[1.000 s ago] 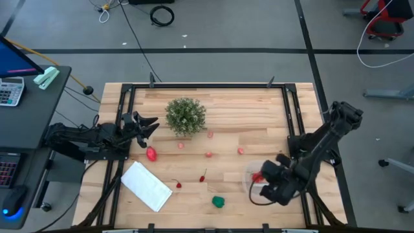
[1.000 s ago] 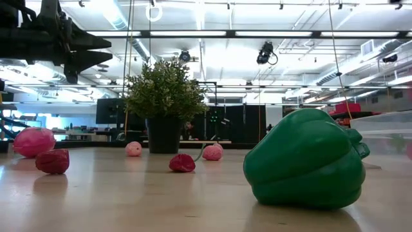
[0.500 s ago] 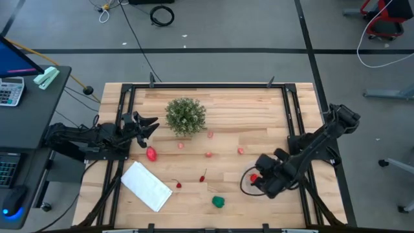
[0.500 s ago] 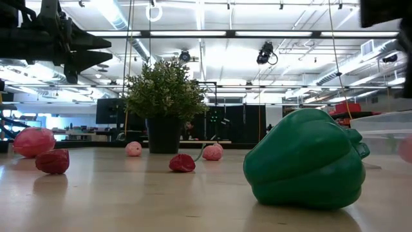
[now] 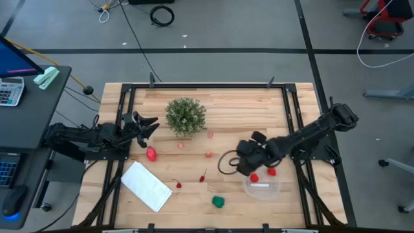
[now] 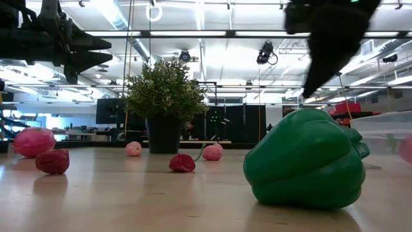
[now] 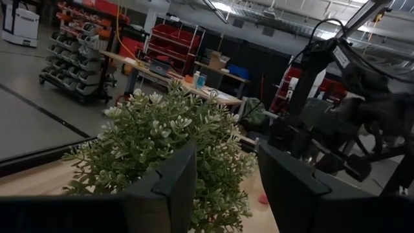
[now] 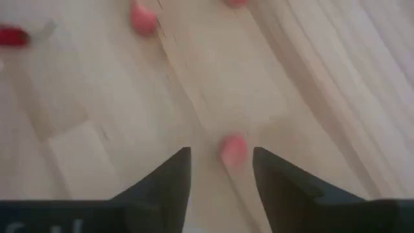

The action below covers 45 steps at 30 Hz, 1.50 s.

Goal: Pick and placing Produce into tupperware
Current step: Put the apricot into the transparent container

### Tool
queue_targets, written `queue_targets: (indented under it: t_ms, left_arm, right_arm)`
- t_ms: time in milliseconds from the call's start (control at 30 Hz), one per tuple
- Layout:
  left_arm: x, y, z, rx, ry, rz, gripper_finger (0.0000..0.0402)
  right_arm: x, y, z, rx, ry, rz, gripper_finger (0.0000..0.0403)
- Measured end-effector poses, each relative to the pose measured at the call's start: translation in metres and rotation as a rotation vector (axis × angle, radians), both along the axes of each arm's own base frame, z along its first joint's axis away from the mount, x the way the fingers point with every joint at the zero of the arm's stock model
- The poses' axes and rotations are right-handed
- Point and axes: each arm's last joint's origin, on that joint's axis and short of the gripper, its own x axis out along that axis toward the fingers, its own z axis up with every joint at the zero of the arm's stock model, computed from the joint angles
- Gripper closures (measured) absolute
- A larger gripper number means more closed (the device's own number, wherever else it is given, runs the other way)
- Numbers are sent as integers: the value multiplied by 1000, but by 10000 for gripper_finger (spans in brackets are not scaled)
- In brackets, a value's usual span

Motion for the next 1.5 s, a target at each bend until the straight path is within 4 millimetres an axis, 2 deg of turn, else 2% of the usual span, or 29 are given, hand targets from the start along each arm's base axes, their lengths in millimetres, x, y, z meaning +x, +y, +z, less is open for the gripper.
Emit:
queue_targets:
  t_ms: [100,200,367,600,967,1167,1400,1500]
  left_arm:
    - [0,0,0,0,0,0,230]
    - [0,0,0,0,1,1,230]
    - [0,0,-1,1,8,1,230]
    - [0,0,-1,1,13,1,230]
    - [0,0,-1,2,14,1,230]
    - [0,0,-1,2,14,0,230]
    - [0,0,-1,2,14,0,230]
    - [0,0,-1,2,14,1,230]
  right_arm:
    - [11,-14,1,70,-14,12,205]
    - [15,-30,-3,146,10,-68,194]
    - [23,-44,-18,149,58,-160,194]
    - [32,-45,-49,180,174,-187,199]
    - [36,-42,-71,227,251,-220,210]
    - [36,-44,-72,220,258,-210,255]
    - [36,-44,-70,205,256,-178,357]
    - [32,-42,-63,180,265,-152,387]
